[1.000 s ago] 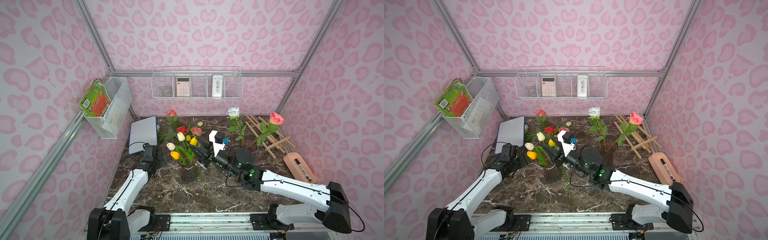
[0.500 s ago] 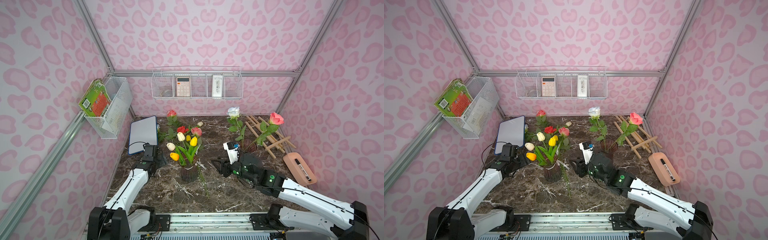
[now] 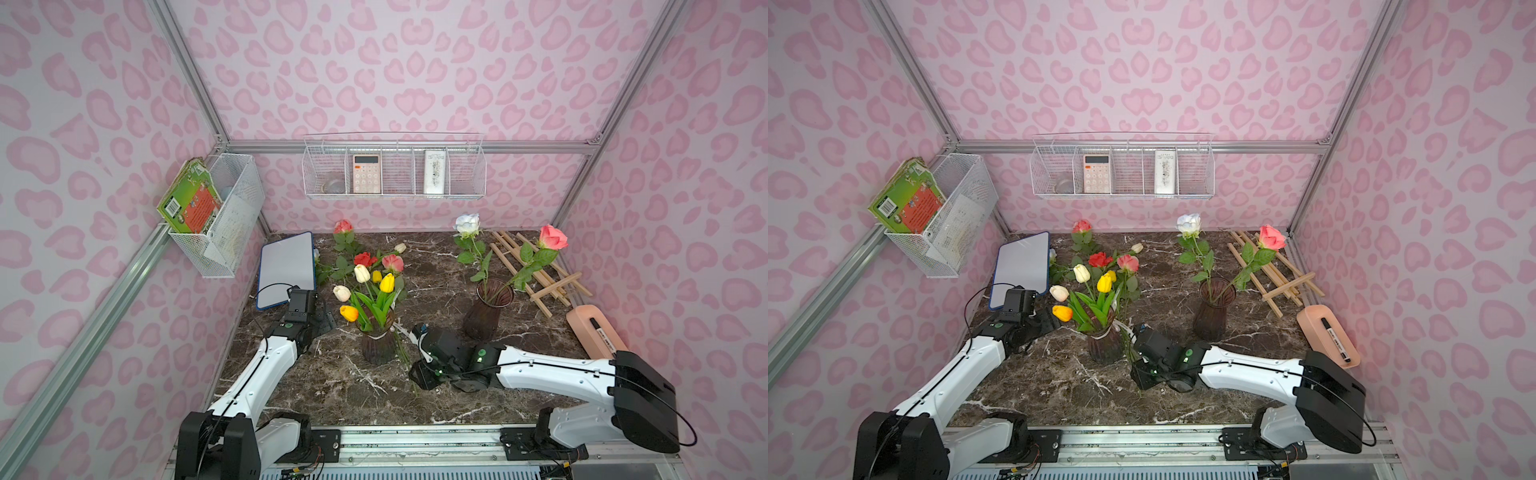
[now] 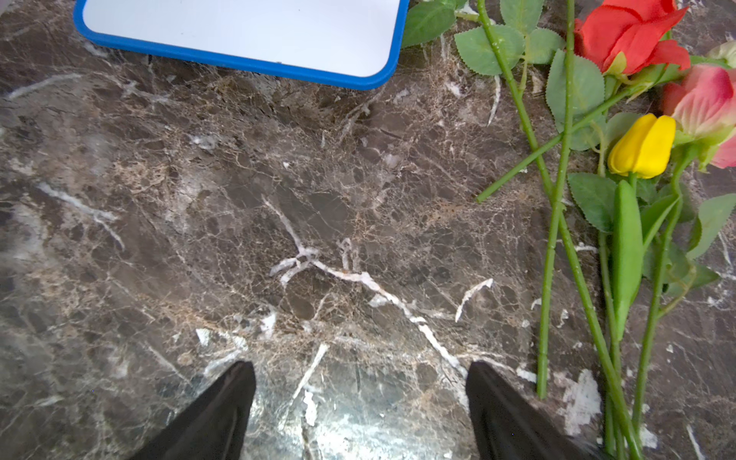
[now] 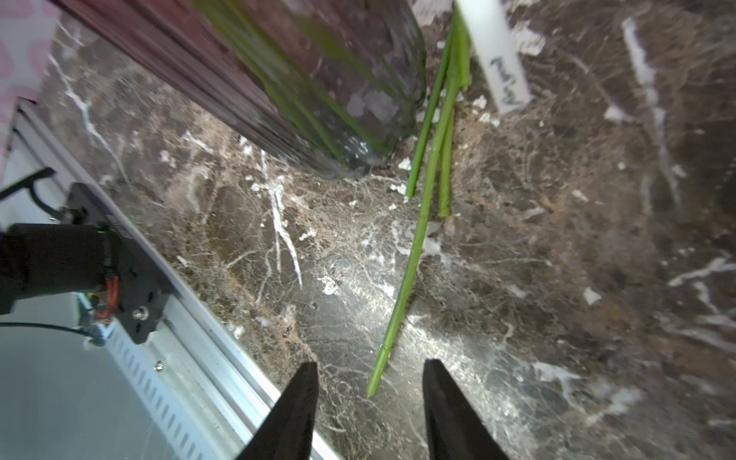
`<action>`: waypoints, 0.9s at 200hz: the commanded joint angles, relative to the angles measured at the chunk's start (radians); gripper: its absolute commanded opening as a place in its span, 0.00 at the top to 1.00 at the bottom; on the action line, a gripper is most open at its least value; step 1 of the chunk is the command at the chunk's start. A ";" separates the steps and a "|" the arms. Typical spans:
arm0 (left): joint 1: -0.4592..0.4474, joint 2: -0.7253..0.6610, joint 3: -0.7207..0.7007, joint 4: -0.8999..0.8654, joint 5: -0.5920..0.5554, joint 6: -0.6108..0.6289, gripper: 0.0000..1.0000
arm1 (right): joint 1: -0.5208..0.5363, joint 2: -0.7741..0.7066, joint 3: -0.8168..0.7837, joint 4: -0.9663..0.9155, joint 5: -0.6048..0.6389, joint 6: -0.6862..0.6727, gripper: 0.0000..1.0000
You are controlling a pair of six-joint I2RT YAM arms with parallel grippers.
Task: Arrange the flowers in different vases according to their variety
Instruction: Pick up the flower at the center of the board.
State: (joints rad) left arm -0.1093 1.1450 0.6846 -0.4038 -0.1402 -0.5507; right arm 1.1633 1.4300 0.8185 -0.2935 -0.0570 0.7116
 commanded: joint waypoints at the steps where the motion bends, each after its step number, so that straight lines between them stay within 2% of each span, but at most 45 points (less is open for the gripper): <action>1: 0.001 -0.005 0.006 0.003 -0.002 0.003 0.12 | 0.029 0.058 0.023 -0.058 0.044 0.039 0.54; 86: 0.001 -0.023 0.006 -0.001 0.005 0.002 0.12 | 0.078 0.278 0.123 -0.205 0.201 0.110 0.54; 120: 0.001 -0.032 0.003 -0.003 0.010 0.000 0.12 | 0.078 0.320 0.139 -0.270 0.295 0.160 0.64; 159: 0.001 -0.037 0.002 -0.005 0.013 -0.002 0.12 | 0.056 0.328 0.123 -0.282 0.341 0.183 0.75; 180: 0.001 -0.043 0.000 -0.005 0.012 -0.002 0.12 | 0.028 0.292 0.090 -0.257 0.348 0.182 0.86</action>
State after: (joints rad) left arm -0.1093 1.1103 0.6846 -0.4053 -0.1318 -0.5507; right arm 1.2175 1.7329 0.9482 -0.4541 0.2657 0.8726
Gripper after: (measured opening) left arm 0.877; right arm 0.198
